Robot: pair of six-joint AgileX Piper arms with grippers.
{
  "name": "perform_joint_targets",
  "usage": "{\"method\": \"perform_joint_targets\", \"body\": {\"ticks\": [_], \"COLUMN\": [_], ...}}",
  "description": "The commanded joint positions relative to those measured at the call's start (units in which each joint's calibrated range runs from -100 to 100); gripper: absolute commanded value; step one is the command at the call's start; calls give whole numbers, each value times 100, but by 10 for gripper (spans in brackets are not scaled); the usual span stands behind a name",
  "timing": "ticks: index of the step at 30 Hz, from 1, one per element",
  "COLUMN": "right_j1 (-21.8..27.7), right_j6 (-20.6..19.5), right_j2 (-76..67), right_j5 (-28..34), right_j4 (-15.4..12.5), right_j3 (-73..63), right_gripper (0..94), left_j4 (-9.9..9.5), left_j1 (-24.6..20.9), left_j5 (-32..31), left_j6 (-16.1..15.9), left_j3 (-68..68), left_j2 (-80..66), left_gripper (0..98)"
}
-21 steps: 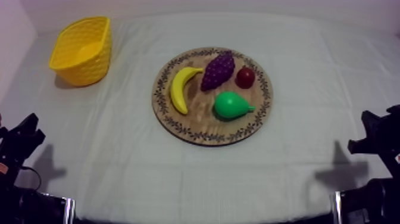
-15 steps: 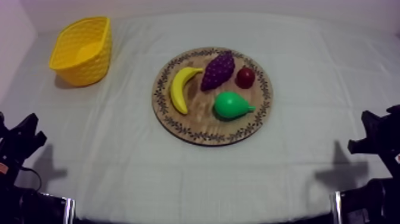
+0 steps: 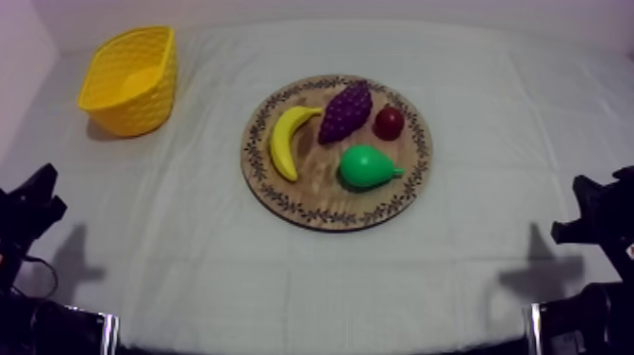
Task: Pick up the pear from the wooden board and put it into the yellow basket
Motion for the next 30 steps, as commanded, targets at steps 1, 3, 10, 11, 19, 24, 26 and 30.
{"method": "perform_joint_targets", "body": {"ticks": [1, 3, 10, 11, 19, 24, 26, 30], "right_j1": [0, 0, 0, 0, 0, 0, 0, 0], "right_j6": [1, 1, 0, 0, 1, -1, -3, -4], "right_j2": [1, 1, 1, 1, 1, 1, 1, 1], "right_j5": [-3, -3, -3, -3, -3, -3, -3, -3], "right_j4": [-1, -1, -1, -1, -1, -1, -1, -1], "right_j3": [3, 3, 3, 3, 3, 3, 3, 3], "right_gripper": [3, 3, 3, 3, 3, 3, 3, 3], "left_j4": [23, 33, -753, -1039, -1967, -1581, -1337, -1099], "left_j1": [169, 374, 1282, 1392, 2148, 2516, 2609, 2795], "left_j5": [-471, -755, -1509, -1528, -1102, -526, -284, 158], "left_j6": [-394, -507, -182, 42, 497, -290, -674, -1142], "left_j3": [-646, -1229, -3178, -3451, -5343, -6283, -6628, -7224], "left_j2": [877, 1556, 3682, 3939, 5624, 6408, 6698, 7272], "left_gripper": [12, 11, 11, 11, 10, 10, 11, 13]}}
